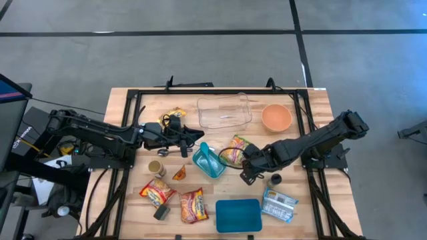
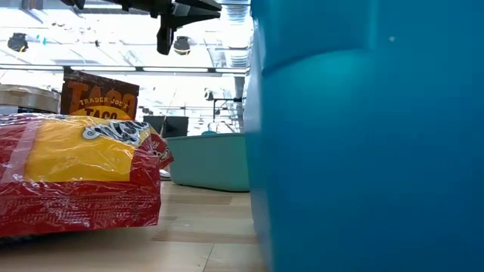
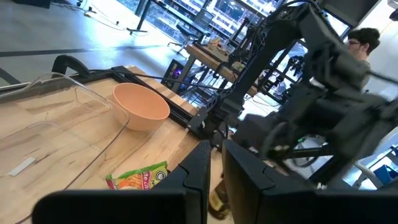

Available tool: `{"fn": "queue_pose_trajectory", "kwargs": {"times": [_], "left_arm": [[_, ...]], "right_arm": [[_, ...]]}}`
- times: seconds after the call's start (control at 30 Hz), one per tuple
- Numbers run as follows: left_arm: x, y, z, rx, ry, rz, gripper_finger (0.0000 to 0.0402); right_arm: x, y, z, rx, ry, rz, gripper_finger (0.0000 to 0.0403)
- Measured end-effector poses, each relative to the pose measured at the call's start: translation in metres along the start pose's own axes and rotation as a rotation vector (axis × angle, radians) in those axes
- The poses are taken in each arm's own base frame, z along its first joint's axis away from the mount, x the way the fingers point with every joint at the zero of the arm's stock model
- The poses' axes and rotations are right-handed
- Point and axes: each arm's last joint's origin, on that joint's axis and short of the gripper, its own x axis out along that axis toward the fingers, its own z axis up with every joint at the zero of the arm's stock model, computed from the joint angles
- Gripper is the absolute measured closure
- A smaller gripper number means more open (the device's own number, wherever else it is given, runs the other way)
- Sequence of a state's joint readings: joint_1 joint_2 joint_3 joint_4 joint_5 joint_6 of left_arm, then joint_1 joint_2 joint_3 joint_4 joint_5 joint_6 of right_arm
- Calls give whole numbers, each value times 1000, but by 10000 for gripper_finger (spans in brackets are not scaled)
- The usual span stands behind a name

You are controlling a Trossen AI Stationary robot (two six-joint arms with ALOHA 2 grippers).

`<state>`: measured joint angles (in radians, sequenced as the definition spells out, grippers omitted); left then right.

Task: Pick & Place Food Item
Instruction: Put the yellow seasoning bottle into the blue bin

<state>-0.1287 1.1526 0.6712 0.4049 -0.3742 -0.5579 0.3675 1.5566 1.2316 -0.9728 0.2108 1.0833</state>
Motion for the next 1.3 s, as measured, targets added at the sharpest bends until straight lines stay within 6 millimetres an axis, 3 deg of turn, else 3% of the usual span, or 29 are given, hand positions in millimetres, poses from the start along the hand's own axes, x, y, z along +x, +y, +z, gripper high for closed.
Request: {"fn": "queue_pose_trajectory", "kwargs": {"times": [0.33,0.53,1.0,1.3], "left_arm": [[0,0,0,0,0,-1,366],[0,0,0,0,1,-1,366],[0,0,0,0,2,-4,366],[0,0,0,0,2,-3,366]], "right_arm": [[-55,25,12,-66,-65,138,191],[-76,36,8,-145,-96,209,187],[-92,54,-40,-381,-102,270,190],[-101,65,-64,-438,-155,331,185]]}}
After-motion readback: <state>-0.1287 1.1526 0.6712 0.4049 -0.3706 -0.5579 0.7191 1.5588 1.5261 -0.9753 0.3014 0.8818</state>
